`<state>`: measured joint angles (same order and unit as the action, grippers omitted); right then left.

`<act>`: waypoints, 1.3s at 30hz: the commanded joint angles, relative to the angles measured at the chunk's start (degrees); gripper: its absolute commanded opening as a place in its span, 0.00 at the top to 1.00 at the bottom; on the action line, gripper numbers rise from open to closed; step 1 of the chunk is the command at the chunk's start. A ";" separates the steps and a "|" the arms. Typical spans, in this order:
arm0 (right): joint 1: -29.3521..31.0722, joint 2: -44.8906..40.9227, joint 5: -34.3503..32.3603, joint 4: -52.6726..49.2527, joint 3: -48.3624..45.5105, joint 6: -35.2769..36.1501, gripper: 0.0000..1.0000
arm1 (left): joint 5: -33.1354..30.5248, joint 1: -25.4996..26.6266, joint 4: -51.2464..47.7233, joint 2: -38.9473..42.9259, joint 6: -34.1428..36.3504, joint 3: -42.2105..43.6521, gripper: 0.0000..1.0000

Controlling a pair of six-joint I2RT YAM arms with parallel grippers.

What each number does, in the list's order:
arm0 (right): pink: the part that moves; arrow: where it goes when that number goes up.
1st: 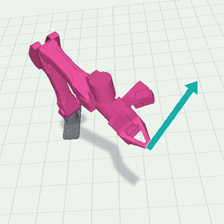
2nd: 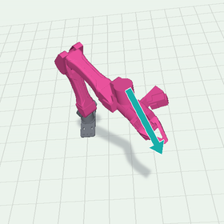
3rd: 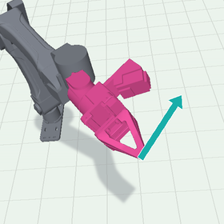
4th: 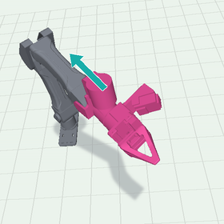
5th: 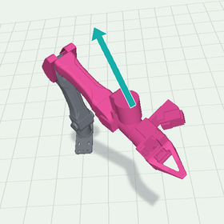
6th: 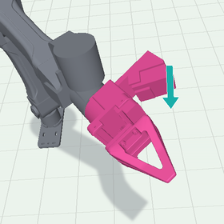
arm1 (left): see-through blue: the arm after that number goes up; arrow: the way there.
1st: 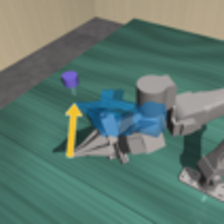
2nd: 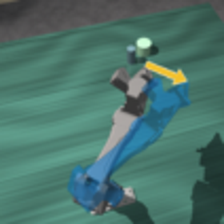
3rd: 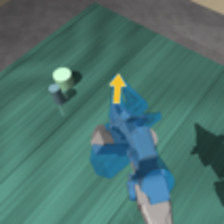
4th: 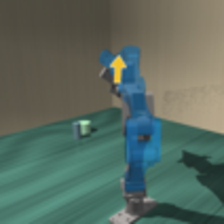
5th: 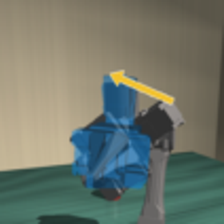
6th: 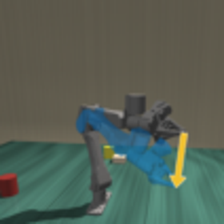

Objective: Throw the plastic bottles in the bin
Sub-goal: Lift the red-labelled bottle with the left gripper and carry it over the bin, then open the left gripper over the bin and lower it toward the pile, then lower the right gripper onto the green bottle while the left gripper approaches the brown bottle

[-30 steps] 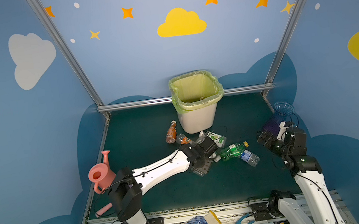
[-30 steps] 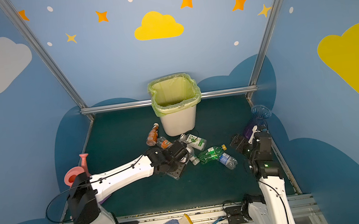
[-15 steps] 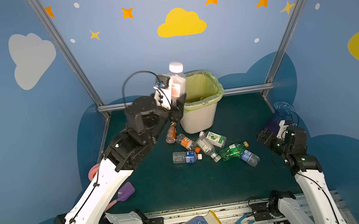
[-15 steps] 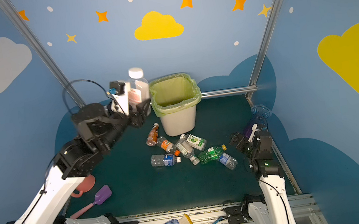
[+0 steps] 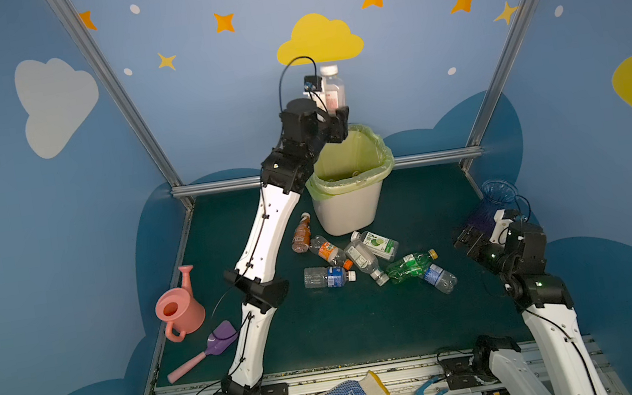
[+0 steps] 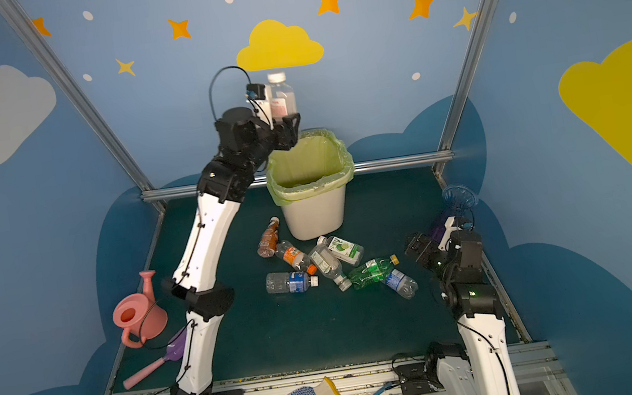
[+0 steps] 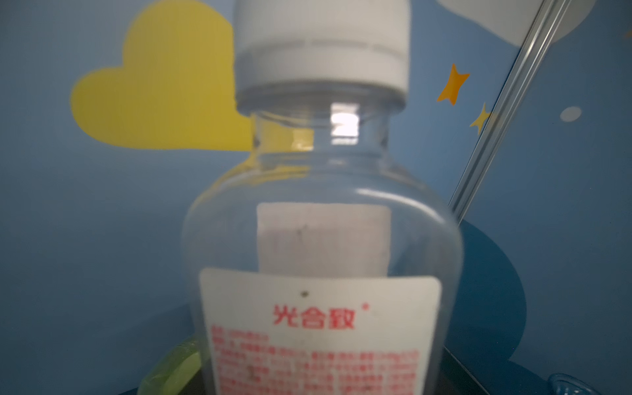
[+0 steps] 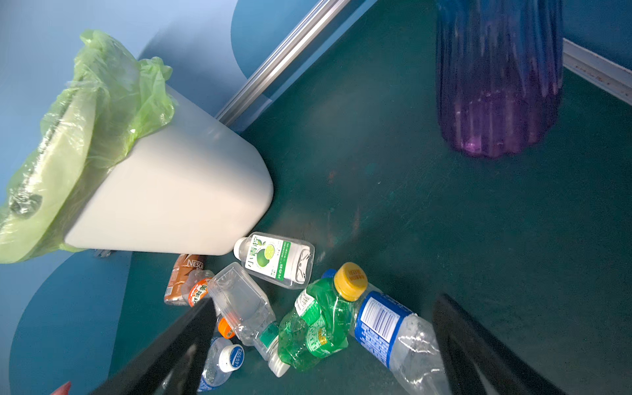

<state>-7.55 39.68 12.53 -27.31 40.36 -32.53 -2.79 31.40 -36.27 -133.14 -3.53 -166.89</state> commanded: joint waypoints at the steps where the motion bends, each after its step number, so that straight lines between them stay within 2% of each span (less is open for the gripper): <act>1: -0.25 -1.56 -0.14 -2.81 2.36 1.56 0.02 | 2.39 -0.19 6.83 11.52 -4.20 10.43 0.21; 2: -0.27 -1.71 -0.01 -3.13 2.29 1.33 0.02 | 1.58 -0.12 13.06 15.54 -4.42 16.36 0.11; 3: -0.27 -2.02 0.10 -3.41 2.27 1.08 0.02 | 1.21 -0.15 16.61 17.76 -4.45 18.94 0.06; 5: -0.27 -2.38 0.29 -3.56 1.68 0.12 0.02 | 1.92 -0.04 15.75 18.28 -3.01 15.29 0.01; 9: -0.19 -2.18 3.62 -2.63 0.05 -1.14 0.02 | 1.91 0.71 6.30 14.16 0.06 0.74 0.00; 12: -0.18 -1.38 4.51 -3.05 -0.54 -3.19 0.02 | 1.12 1.42 4.13 15.70 1.23 2.56 0.00; 22: 0.56 -0.54 5.11 -4.37 -3.38 -7.00 0.03 | -1.60 1.63 13.01 30.70 1.36 34.76 0.00; 28: 2.61 -0.33 6.09 -1.95 -6.32 -9.83 0.05 | -5.41 1.61 27.73 45.15 -0.16 65.23 0.00; 32: 6.43 1.01 5.72 -1.64 -6.61 -11.57 0.07 | -7.31 1.04 29.61 51.78 -2.40 78.59 0.00; 39: 15.56 -0.11 2.30 0.94 -10.46 -18.77 0.13 | -9.49 -0.91 27.95 59.93 -7.36 95.76 0.00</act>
<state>5.61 40.25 16.88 -28.23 32.05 -47.29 -10.39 31.22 -9.34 -74.37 -7.86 -75.05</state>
